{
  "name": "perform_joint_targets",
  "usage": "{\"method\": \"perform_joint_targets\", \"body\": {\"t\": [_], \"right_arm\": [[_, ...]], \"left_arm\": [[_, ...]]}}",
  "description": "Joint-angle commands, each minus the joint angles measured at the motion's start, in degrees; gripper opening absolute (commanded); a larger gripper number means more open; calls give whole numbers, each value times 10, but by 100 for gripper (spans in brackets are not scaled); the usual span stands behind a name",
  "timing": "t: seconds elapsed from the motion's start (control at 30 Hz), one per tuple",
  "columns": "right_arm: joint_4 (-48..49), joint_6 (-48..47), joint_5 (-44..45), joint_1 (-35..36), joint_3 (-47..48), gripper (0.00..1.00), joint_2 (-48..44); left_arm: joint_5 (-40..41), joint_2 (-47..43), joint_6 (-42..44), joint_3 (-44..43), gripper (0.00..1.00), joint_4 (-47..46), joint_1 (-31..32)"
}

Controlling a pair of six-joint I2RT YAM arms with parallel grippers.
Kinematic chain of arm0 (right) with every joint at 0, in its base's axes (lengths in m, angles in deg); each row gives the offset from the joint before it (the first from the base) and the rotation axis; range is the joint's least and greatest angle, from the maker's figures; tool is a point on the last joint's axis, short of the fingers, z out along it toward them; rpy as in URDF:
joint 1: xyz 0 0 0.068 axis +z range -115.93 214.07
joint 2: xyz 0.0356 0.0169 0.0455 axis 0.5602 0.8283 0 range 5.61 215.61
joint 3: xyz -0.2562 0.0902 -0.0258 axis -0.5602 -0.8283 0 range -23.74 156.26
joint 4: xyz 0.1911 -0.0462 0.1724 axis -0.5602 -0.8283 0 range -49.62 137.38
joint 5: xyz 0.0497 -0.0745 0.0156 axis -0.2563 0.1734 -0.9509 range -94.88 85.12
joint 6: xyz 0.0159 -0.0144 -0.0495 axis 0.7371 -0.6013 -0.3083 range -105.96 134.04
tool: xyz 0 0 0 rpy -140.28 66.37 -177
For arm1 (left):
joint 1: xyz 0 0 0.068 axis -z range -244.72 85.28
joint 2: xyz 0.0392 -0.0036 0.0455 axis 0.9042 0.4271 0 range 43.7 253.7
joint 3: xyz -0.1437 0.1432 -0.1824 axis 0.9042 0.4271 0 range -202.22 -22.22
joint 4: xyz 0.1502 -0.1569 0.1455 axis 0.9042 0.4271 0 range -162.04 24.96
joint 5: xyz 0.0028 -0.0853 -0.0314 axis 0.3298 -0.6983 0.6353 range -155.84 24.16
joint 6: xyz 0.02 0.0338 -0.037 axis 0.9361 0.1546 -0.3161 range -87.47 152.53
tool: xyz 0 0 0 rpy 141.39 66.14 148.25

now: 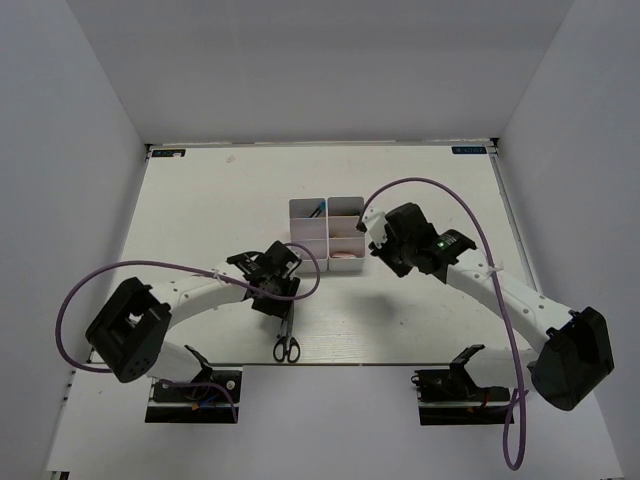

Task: Sort the stationery into containers
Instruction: Pick up the pen from the center of the board.

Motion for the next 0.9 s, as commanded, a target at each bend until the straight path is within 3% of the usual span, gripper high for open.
{"method": "perform_joint_targets", "body": {"t": [0.0,0.4,0.87], "right_arm": [[22,25,-31,-11,-13,21,-35],[36,34,-79,-57,-36,24,-52],[33,44,-114,-87,-43,25,-58]], "left_arm": [[27,8,-11,-23,57,-26,6],[69,50,-16,-8,49,-44,29],[49,43,-9,2,45,-57,6]]}}
